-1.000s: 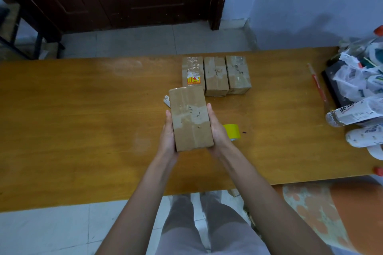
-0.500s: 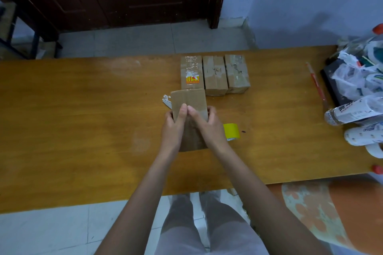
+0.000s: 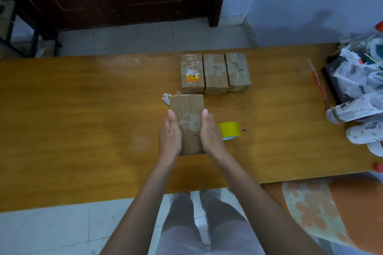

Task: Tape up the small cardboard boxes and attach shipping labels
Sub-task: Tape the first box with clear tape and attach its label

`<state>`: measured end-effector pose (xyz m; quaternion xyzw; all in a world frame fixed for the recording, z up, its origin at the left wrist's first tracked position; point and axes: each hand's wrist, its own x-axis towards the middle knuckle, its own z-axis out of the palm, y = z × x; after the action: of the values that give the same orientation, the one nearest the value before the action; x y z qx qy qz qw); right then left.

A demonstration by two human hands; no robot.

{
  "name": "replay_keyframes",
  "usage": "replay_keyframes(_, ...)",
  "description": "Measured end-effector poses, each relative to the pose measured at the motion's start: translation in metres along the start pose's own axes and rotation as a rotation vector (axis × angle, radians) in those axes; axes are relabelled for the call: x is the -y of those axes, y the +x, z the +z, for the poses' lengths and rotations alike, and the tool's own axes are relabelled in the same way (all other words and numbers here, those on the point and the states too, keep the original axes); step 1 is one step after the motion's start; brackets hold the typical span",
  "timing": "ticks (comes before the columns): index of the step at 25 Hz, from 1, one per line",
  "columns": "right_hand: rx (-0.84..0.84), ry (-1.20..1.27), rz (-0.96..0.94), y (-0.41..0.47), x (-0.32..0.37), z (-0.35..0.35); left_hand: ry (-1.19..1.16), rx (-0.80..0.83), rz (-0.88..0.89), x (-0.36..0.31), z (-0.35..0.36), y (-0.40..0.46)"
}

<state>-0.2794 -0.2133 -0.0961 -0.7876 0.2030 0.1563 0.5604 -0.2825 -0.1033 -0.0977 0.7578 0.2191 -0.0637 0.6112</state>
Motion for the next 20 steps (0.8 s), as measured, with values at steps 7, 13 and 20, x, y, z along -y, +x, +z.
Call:
replay_keyframes(7,0.073,-0.265,-0.111,0.006,-0.019,-0.014,-0.019,-0.010,-0.238,0.049,-0.038,0.002)
replay_keyframes(13,-0.239,-0.659,-0.312,0.044,-0.030,-0.076,0.207,-0.035,-0.314,0.091,-0.061,0.016)
replay_keyframes(20,-0.002,-0.882,-0.125,0.061,-0.052,-0.072,0.370,-0.094,-0.260,0.100,-0.052,0.028)
